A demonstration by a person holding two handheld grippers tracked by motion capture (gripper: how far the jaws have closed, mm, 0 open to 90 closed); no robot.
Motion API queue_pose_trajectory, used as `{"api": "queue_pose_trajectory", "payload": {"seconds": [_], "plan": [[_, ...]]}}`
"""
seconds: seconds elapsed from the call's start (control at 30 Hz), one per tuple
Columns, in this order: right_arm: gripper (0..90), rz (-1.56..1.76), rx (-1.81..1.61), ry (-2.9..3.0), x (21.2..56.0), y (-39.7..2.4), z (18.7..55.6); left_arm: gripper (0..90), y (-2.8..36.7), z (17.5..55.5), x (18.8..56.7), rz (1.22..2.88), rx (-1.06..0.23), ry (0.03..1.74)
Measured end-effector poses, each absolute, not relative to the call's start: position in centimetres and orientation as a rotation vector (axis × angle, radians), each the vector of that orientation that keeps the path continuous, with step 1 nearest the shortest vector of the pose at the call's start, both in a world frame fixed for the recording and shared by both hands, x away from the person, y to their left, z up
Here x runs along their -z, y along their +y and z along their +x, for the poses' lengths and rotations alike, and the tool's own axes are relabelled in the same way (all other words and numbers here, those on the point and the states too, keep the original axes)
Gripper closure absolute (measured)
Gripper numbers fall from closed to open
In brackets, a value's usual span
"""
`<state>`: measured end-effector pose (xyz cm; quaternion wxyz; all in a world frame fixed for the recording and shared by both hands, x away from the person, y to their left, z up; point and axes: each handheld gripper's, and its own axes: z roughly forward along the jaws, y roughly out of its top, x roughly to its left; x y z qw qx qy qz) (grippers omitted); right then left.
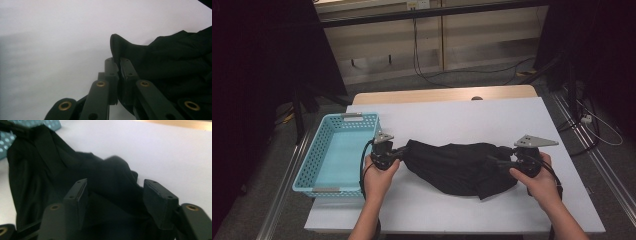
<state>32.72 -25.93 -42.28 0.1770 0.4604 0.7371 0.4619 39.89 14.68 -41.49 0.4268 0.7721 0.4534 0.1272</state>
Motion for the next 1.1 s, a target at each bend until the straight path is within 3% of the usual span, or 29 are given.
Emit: {"api": "queue_pose_trajectory", "payload": {"seconds": [0.17,0.2,0.27,0.37,0.7,1.1], "plan": [[48.0,1.234,-1.276,2.118,43.2,-24.8,33.8,86.0,15.0,39.8,41.1,1.922,-0.317,1.128],[53.1,1.226,-1.259,2.119,43.4,-24.6,34.1,86.0,15.0,39.8,41.1,1.923,-0.320,1.127],[74.5,1.234,-1.237,2.122,43.8,-24.4,34.6,86.0,15.0,39.8,41.1,1.927,-0.318,1.123],[83.3,1.260,-1.273,2.086,43.7,-24.7,34.7,86.0,15.0,39.8,41.1,1.921,-0.312,1.117],[84.9,1.382,-1.416,1.856,41.7,-28.2,33.7,86.0,14.9,39.7,40.7,1.886,-0.287,1.091],[83.3,1.412,-1.421,1.896,42.4,-26.8,34.7,86.0,15.5,39.8,40.7,1.895,-0.323,1.119]]}}
